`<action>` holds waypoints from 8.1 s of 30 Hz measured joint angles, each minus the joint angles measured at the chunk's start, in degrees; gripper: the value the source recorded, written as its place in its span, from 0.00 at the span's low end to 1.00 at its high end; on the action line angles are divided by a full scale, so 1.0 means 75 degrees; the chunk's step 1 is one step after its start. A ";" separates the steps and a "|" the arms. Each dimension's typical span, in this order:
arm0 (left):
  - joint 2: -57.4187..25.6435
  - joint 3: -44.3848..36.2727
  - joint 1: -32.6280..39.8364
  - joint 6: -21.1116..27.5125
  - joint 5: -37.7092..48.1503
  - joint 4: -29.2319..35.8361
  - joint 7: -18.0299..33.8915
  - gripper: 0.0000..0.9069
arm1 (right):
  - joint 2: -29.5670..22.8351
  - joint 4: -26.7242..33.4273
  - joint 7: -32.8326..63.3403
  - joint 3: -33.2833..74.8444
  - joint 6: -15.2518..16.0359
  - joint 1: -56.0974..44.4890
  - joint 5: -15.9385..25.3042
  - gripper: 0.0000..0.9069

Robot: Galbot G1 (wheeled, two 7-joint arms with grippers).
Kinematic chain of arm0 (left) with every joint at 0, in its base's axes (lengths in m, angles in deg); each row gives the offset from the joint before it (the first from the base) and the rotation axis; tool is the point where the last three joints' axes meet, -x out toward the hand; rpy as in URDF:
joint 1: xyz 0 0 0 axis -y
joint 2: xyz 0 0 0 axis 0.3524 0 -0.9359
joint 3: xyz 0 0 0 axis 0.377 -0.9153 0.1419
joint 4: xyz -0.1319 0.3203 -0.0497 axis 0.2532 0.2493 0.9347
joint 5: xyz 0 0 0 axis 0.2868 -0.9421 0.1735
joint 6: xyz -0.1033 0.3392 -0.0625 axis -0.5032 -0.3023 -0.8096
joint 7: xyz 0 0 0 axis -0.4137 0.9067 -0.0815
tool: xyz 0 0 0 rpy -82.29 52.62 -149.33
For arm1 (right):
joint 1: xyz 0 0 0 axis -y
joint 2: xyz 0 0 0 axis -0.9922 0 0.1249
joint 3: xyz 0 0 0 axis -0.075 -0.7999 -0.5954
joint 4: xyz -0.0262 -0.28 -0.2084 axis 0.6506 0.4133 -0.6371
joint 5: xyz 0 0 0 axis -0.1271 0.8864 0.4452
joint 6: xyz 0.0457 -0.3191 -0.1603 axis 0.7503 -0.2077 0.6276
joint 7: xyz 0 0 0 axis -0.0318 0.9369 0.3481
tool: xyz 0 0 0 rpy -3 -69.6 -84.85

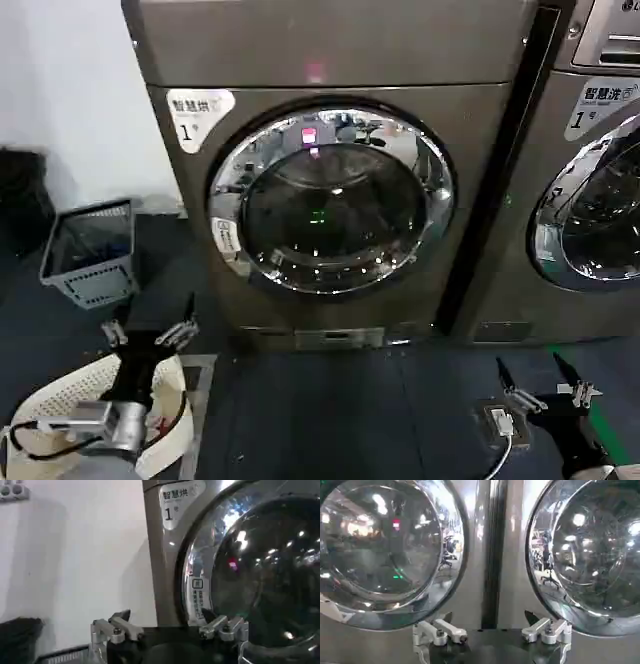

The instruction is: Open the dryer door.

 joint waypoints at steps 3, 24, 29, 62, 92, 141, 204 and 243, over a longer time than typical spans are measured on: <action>-0.0057 0.0005 0.0005 0.0028 0.0109 -0.0001 -0.0007 1.00 | 0.0313 0.0070 -0.0009 -0.0177 0.0115 0.0231 -0.0288 1.00; -0.0244 0.0086 -0.0124 0.0117 0.0497 0.0259 -0.0040 1.00 | 0.2778 0.0901 -0.0131 -0.3073 0.0293 0.2925 -0.1324 1.00; -0.0252 0.0097 -0.0166 0.0121 0.0521 0.0323 -0.0039 1.00 | 0.3157 0.1130 -0.0135 -0.4042 0.0239 0.3735 -0.1540 1.00; -0.0171 0.0164 -0.0358 0.0177 0.0623 0.0614 -0.0082 1.00 | 0.2723 0.3896 -0.0337 -0.9907 0.0070 1.0080 -0.3697 1.00; -0.0122 0.0227 -0.0445 0.0207 0.0665 0.0811 -0.0105 1.00 | 0.0901 0.5995 -0.0779 -1.1596 -0.0076 1.2017 -0.3823 1.00; -0.0261 0.0454 -0.0420 0.0240 0.0949 0.0931 -0.0198 1.00 | -0.0004 0.7284 -0.2713 -1.2153 -0.0329 1.2713 -0.4077 1.00; -0.2200 0.0219 0.0144 -0.0648 0.1749 -0.0627 -0.2094 1.00 | 0.5756 0.2793 -0.6506 -0.6338 -0.1680 0.6123 -0.4115 1.00; -0.3360 -0.6040 0.4868 -0.1330 0.1531 -0.1665 -0.3629 1.00 | 0.2836 0.3891 -0.0056 0.4206 -0.0656 -0.1749 -0.1385 1.00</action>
